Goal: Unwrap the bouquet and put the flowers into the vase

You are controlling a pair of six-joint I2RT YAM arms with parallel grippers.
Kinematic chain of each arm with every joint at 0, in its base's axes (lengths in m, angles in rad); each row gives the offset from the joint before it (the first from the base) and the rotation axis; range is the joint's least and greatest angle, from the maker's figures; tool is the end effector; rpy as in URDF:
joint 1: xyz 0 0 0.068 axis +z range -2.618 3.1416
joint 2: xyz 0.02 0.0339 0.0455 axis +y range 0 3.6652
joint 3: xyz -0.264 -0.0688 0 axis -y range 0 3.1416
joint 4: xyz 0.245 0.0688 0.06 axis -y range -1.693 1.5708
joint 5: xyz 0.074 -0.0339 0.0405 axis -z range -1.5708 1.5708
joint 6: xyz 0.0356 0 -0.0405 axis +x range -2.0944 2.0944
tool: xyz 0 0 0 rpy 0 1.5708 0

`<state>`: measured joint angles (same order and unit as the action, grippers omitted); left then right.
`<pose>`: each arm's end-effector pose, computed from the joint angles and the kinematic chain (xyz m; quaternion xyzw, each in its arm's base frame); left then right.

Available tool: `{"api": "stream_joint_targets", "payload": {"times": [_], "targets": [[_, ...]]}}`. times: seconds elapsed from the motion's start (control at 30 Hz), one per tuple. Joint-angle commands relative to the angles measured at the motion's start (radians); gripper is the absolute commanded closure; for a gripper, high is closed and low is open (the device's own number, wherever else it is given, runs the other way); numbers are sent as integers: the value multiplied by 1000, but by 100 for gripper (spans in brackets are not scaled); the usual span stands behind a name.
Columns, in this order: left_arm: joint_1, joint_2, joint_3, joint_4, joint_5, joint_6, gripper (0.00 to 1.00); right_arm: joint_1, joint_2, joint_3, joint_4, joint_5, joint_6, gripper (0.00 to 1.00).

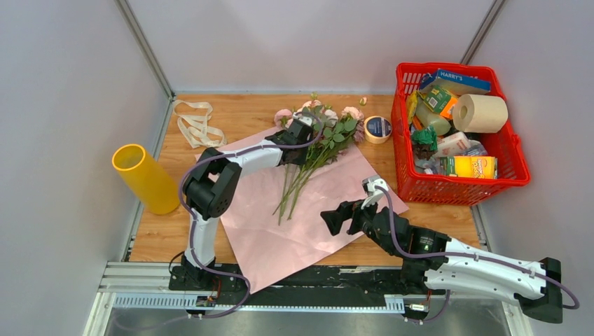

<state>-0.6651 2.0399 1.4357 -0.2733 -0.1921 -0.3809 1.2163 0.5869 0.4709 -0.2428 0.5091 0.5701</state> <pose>0.3541 -0.2691 0.1754 0.1003 0.9314 -0.0908 0.3380 0.0679 0.1336 0.2540 -0.1166 0.7998 0.2997 0.5068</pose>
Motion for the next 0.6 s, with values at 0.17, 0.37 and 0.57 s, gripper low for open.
{"api": "stream_joint_targets", "payload": {"times": [0.17, 0.37, 0.57], "targets": [[2, -254, -92, 80, 89, 2, 100, 5, 17, -5, 16, 31, -10, 0], [2, -374, -162, 115, 115, -13, 100, 5, 31, 2, 17, 26, -16, 0], [2, -507, -218, 144, 97, -21, 100, 5, 28, 9, 19, 16, -18, 0]]}}
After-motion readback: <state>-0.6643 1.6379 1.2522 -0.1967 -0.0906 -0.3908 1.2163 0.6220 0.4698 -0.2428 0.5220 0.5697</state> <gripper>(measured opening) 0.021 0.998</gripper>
